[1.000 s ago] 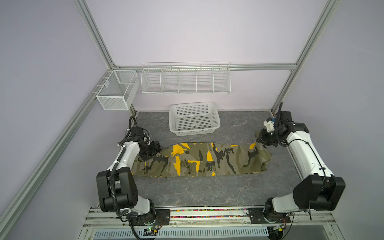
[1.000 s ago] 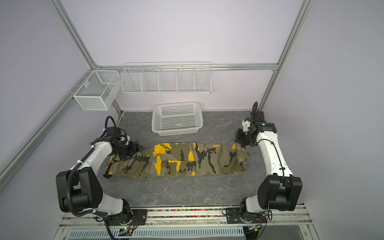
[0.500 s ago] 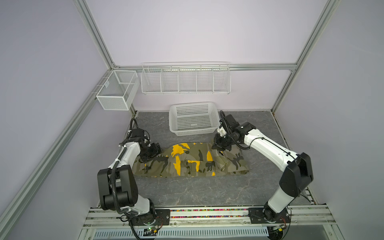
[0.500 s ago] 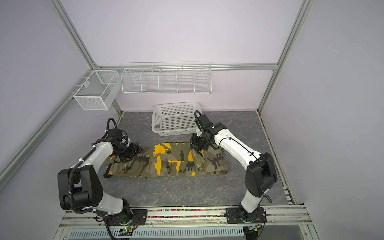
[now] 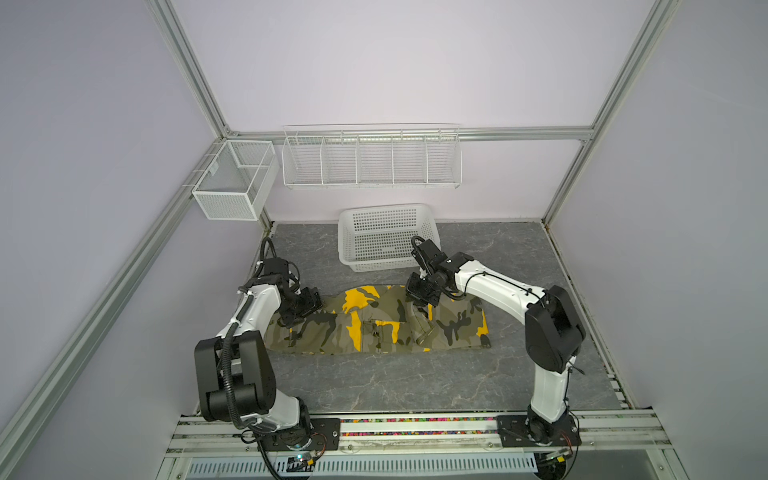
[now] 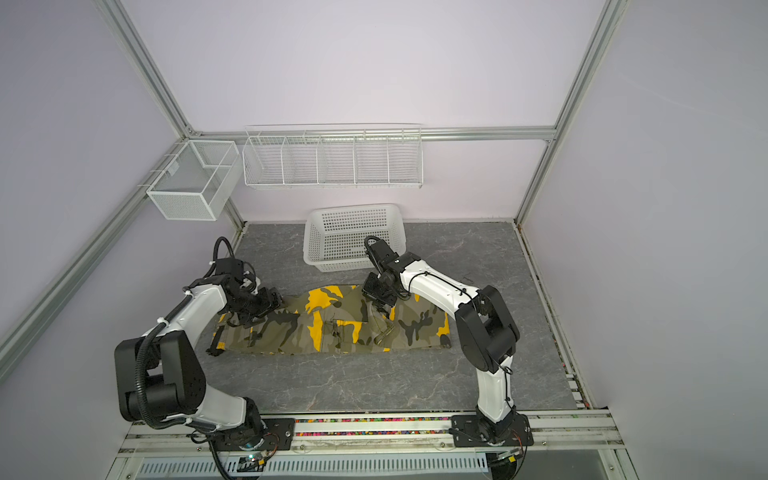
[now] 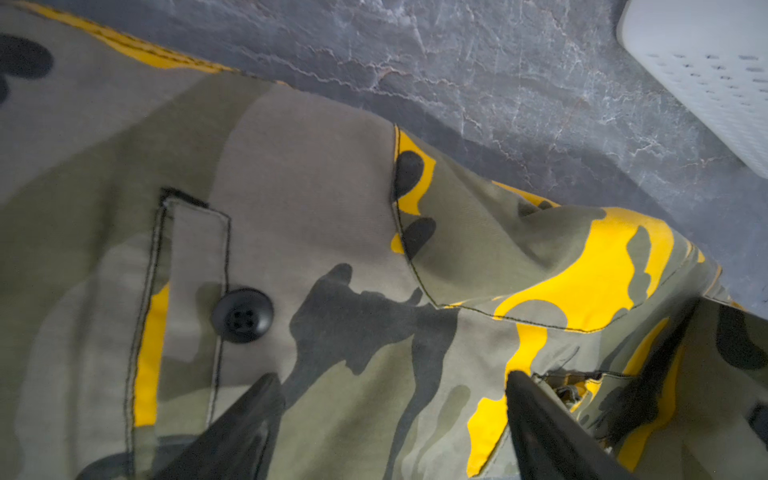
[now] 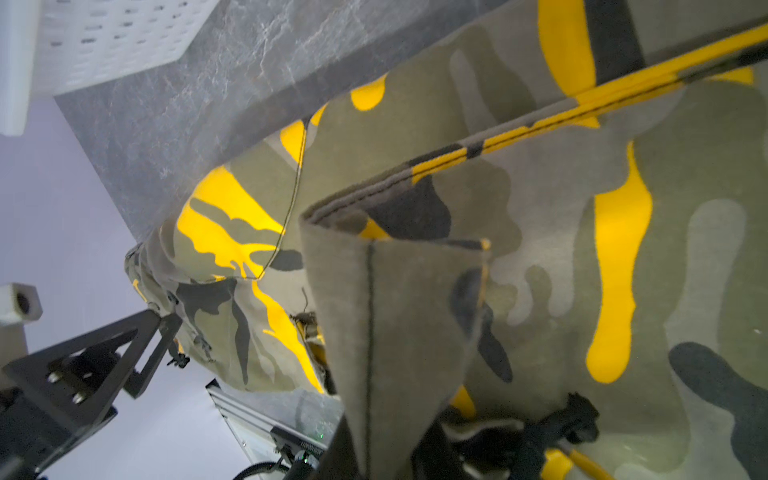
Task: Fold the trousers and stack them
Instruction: 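Grasp the hem end with the right gripper and lift it, then fold the hem end over toward the left gripper with the right gripper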
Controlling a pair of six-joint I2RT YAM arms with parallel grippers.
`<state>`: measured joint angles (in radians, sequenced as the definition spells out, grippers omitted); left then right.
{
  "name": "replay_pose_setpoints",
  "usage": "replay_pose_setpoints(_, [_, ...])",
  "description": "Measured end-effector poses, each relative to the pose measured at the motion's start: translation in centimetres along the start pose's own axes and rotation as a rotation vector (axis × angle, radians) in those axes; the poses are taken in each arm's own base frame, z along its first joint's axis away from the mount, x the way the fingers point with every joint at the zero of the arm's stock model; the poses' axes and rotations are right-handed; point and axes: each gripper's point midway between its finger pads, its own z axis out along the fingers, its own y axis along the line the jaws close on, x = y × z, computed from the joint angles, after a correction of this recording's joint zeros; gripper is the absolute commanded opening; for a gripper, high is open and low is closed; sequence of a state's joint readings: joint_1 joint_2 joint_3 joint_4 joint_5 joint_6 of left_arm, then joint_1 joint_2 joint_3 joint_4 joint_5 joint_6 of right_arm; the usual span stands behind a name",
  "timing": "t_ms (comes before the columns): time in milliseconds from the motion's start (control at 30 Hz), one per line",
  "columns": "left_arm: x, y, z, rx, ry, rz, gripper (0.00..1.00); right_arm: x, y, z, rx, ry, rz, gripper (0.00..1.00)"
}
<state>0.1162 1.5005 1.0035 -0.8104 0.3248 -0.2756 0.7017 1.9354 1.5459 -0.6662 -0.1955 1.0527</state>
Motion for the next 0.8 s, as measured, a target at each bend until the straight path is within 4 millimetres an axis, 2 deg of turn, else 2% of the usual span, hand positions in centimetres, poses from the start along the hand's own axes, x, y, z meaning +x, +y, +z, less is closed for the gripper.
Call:
replay_pose_setpoints(67, [0.3, 0.2, 0.0, -0.006, 0.005, -0.002, 0.84, -0.4, 0.3, 0.4, -0.001, -0.016, 0.008, 0.25])
replay_pose_setpoints(267, [0.8, 0.5, 0.0, -0.019, 0.017, -0.007, 0.84, 0.3, 1.7, 2.4, -0.036, 0.005, -0.004, 0.27])
replay_pose_setpoints(367, [0.7, 0.5, -0.1, -0.019, 0.013, -0.004, 0.84, 1.5, 2.2, 4.4, -0.054, 0.054, -0.005, 0.41])
replay_pose_setpoints(500, [0.9, 0.5, -0.1, -0.02, 0.016, 0.001, 0.84, 2.7, 3.2, 5.9, -0.097, 0.115, -0.018, 0.53])
replay_pose_setpoints(667, [1.0, 0.5, -0.1, -0.021, 0.021, 0.003, 0.84, 2.5, 5.2, 4.6, -0.155, 0.115, -0.08, 0.57])
replay_pose_setpoints(800, [1.0, 0.5, -0.2, -0.02, 0.018, 0.008, 0.84, 1.4, 5.0, 2.4, -0.164, 0.083, -0.12, 0.58])
